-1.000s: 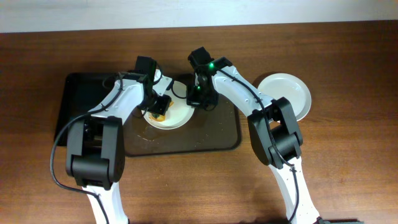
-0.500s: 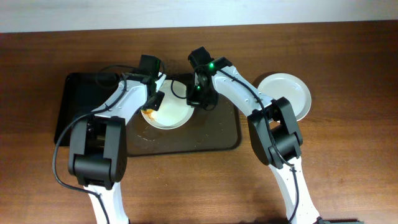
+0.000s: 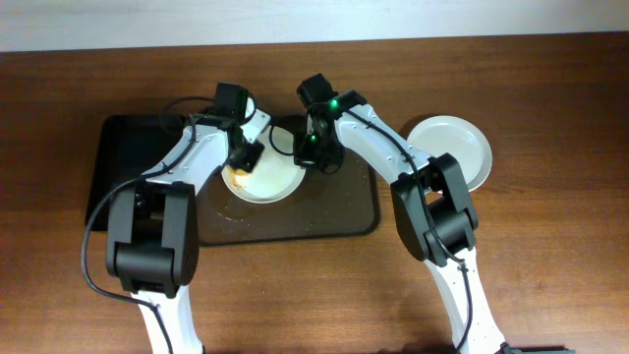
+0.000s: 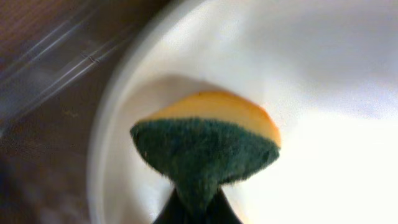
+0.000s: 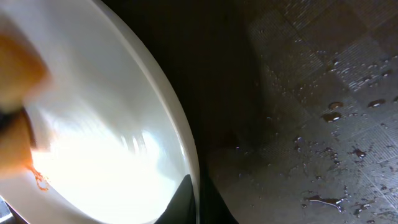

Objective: Clean dirty plates on tray and stack at the side
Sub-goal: 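Scrub the last plate with the sponge in the left gripper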

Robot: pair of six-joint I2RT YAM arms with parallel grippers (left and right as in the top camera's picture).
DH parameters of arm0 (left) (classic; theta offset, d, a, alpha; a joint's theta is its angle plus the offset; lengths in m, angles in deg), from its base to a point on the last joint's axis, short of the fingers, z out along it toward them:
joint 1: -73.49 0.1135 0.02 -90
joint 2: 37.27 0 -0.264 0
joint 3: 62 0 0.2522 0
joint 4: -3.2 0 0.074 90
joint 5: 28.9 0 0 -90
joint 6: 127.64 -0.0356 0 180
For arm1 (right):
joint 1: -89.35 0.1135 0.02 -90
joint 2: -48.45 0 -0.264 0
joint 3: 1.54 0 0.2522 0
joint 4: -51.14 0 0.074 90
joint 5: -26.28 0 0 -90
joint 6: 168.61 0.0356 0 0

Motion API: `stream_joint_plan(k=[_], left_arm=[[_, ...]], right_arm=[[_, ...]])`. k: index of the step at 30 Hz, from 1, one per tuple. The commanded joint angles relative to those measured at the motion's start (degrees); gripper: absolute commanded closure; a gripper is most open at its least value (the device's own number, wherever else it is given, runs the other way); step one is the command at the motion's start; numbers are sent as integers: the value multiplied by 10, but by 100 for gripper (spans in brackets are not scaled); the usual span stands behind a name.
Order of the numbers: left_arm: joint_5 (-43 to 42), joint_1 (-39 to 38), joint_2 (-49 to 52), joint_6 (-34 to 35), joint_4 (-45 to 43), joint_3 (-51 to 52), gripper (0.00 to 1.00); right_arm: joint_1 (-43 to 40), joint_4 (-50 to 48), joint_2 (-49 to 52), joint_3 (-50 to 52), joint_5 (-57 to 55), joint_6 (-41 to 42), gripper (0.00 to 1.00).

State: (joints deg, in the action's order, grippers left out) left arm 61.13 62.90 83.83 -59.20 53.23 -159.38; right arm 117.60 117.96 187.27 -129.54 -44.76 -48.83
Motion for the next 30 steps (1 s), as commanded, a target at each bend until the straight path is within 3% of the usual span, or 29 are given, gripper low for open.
stream_joint_plan(k=[1, 5, 13, 16, 24, 30], left_arm=[[-72, -2, 50, -95, 72, 39, 99], [-84, -2, 50, -148, 75, 39, 100], [-78, 3, 50, -147, -91, 39, 99], [-78, 3, 50, -146, -101, 39, 100], [-71, 8, 63, -50, -92, 57, 99], [-35, 19, 65, 83, -55, 87, 100]], right_arm=[[-2, 0, 12, -4, 1, -7, 96], [-2, 1, 12, -4, 2, -9, 96], [-3, 1, 12, -4, 2, -9, 96], [-10, -2, 12, -4, 15, -9, 96], [-55, -23, 42, -3, 131, -32, 96], [-50, -31, 49, -3, 138, -39, 96]])
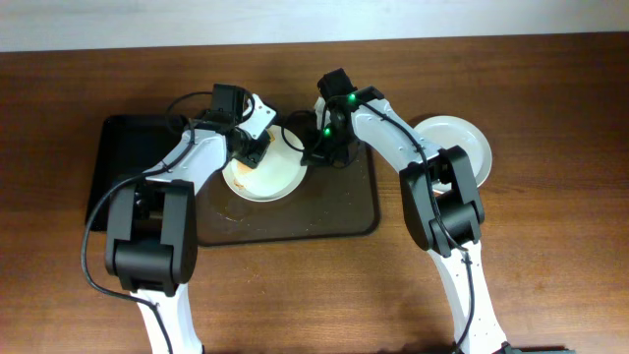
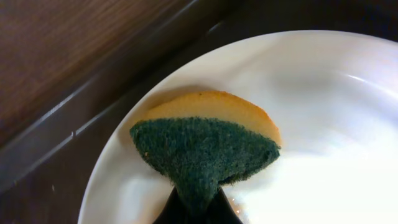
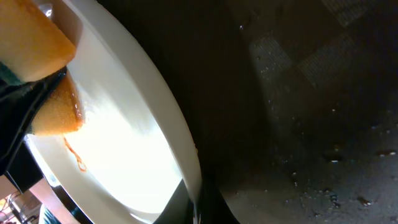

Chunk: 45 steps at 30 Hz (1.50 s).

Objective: Clean dirty plates on tray and stack at the side
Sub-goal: 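Scrub the last plate with the sponge in the left gripper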

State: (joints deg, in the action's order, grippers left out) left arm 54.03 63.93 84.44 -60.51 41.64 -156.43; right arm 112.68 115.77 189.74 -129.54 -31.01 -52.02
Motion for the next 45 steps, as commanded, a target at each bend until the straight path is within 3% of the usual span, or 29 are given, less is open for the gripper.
stream_joint_plan(k=[1, 4, 7, 9, 13, 17, 21, 25, 29, 36, 38, 42, 45], left_arm=[[34, 9, 59, 102, 77, 57, 99], [11, 9, 59, 74, 135, 57, 100], [-105, 9, 59, -30, 187, 57, 100], [-134, 9, 59, -79, 196, 57, 100], [-133, 9, 59, -102, 153, 56, 100], [-116, 9, 59, -101, 45, 56, 100], [-23, 9, 59, -39, -59, 56, 100], [79, 9, 59, 17, -78, 56, 100], [199, 9, 59, 119, -25, 56, 100], [156, 9, 59, 156, 122, 56, 100], [94, 9, 59, 125, 156, 56, 100], [-101, 9, 59, -71, 219, 56, 100], [-112, 9, 59, -115, 225, 56, 100]], right_arm=[[-1, -10, 24, -3, 1, -7, 96], [-1, -10, 24, -3, 1, -7, 96], [-1, -10, 24, -3, 1, -7, 96], [-1, -10, 24, -3, 1, -7, 96], [-1, -10, 24, -3, 1, -7, 96], [-1, -10, 24, -3, 1, -7, 96], [-1, -9, 24, -3, 1, -7, 96], [-1, -10, 24, -3, 1, -7, 96], [-1, -10, 24, -3, 1, -7, 96], [-1, -10, 24, -3, 1, -7, 96], [-1, -10, 24, -3, 1, -7, 96], [-1, -9, 24, -3, 3, -7, 96], [-1, -10, 24, -3, 3, -7, 96]])
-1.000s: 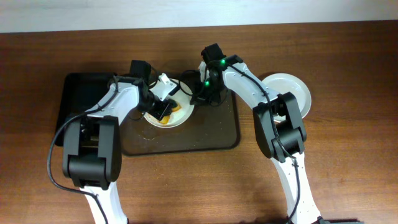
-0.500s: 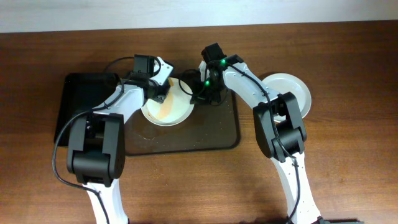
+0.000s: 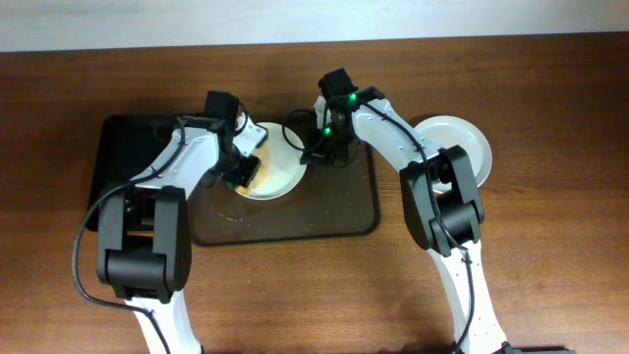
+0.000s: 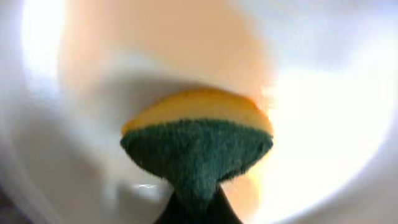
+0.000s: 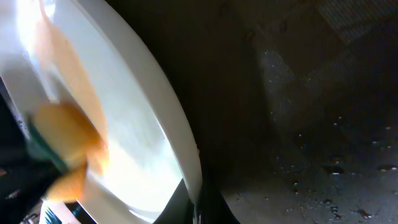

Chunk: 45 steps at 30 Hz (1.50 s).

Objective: Clean dirty plates on tray and stack at the side
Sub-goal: 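Scrub the last plate with the sponge in the left gripper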

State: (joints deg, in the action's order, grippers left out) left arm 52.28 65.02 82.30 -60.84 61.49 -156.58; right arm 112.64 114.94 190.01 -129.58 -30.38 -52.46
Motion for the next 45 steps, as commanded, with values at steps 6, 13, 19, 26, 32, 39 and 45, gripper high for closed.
stream_joint_plan(k=[6, 13, 19, 26, 32, 39, 45], left_arm=[[-94, -2, 80, -172, -42, 57, 100], [0, 8, 80, -31, -193, 57, 100], [102, 24, 80, 114, -188, 57, 100], [123, 26, 80, 178, -85, 57, 100], [-10, 26, 80, 111, -1, 57, 100], [-86, 26, 80, -68, -17, 57, 100], [-79, 26, 80, -85, -77, 57, 100]], right_arm=[[-1, -2, 22, -3, -3, -2, 96], [-1, 0, 22, -3, -4, -3, 96], [-1, -1, 22, -3, -3, -3, 96], [-1, -2, 22, -3, -3, -2, 96], [-1, -2, 22, -3, 3, -3, 96], [-1, -2, 22, -3, 6, -5, 96], [-1, -2, 22, -3, 5, -5, 96]])
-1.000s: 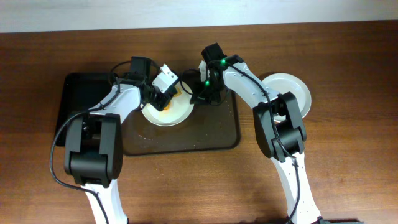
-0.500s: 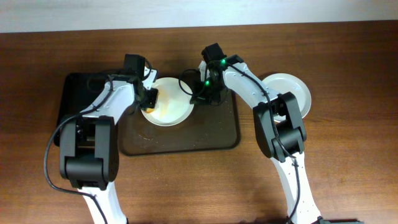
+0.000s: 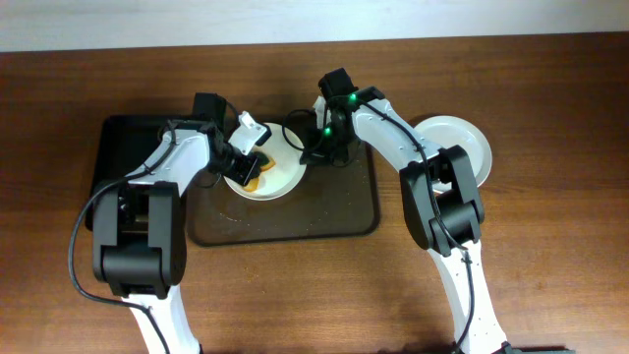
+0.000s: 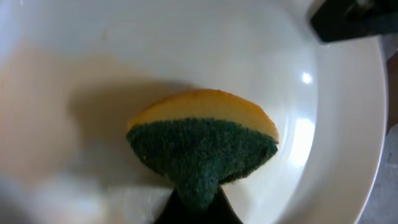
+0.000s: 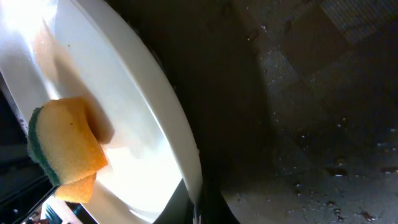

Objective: Clean dirty plates on tray and stack at the side
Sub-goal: 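Scrub the last plate with the sponge in the left gripper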

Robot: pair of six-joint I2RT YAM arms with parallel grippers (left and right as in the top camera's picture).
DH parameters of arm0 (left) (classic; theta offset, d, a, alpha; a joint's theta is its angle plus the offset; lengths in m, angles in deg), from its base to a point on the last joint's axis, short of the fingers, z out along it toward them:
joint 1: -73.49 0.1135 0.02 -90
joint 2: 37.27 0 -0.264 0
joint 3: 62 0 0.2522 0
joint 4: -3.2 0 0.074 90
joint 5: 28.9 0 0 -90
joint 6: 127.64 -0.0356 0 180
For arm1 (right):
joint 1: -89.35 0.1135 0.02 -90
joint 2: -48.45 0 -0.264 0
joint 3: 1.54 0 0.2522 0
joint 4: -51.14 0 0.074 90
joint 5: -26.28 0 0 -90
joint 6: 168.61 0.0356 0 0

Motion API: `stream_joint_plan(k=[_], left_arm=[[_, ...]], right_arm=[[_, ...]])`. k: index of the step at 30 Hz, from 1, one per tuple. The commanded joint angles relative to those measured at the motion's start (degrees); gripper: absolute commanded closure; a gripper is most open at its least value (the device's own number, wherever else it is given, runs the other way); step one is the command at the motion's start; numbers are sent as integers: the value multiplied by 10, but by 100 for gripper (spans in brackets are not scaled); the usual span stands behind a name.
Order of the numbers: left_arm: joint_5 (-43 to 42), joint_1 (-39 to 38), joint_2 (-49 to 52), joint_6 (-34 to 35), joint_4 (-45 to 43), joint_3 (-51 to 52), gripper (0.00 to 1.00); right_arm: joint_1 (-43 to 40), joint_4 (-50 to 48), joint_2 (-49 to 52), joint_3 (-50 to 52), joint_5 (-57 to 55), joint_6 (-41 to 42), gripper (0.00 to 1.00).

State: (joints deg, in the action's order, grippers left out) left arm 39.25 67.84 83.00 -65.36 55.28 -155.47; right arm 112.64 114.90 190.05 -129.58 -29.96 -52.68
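A white plate (image 3: 280, 175) sits tilted on the dark tray (image 3: 324, 211), its right rim pinched by my right gripper (image 3: 307, 155), which is shut on it (image 5: 194, 198). My left gripper (image 3: 246, 169) is shut on a yellow and green sponge (image 4: 202, 140) pressed against the plate's inner face (image 4: 186, 43). The sponge (image 5: 65, 149) also shows in the right wrist view, at the plate's lower left. An orange smear lies on the plate near the sponge (image 3: 251, 182). A clean white plate (image 3: 454, 147) rests on the table to the right of the tray.
The tray's left half (image 3: 128, 157) is bare and dark. Water drops speckle the tray surface (image 5: 323, 155) beside the held plate. Brown wooden table (image 3: 550, 246) surrounds the tray, with a pale wall edge along the far side.
The left gripper and sponge have shifted from the plate's left part toward its middle and lower part. The right gripper still holds the rim in the same place.
At first the sponge was on the plate's left part while the right gripper held the right rim low on the tray. Then the plate stood raised and tilted, sponge near its upper left edge. The sponge later lay at the left, and now sits nearer the middle.
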Motion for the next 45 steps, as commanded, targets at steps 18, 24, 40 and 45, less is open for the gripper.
stream_joint_plan(k=[18, 24, 40, 45], left_arm=[[287, -3, 73, 230, -109, 46, 100], [187, -3, 73, 254, 14, 45, 100], [2, -3, 73, 31, -4, 37, 100], [18, -3, 73, 31, -104, 37, 100]], right_arm=[[-1, 1, 21, -3, 1, -2, 96], [-1, 2, 21, -3, 2, -2, 96], [-1, 3, 21, -3, 3, -2, 96], [-1, 5, 21, -3, 3, -2, 96]])
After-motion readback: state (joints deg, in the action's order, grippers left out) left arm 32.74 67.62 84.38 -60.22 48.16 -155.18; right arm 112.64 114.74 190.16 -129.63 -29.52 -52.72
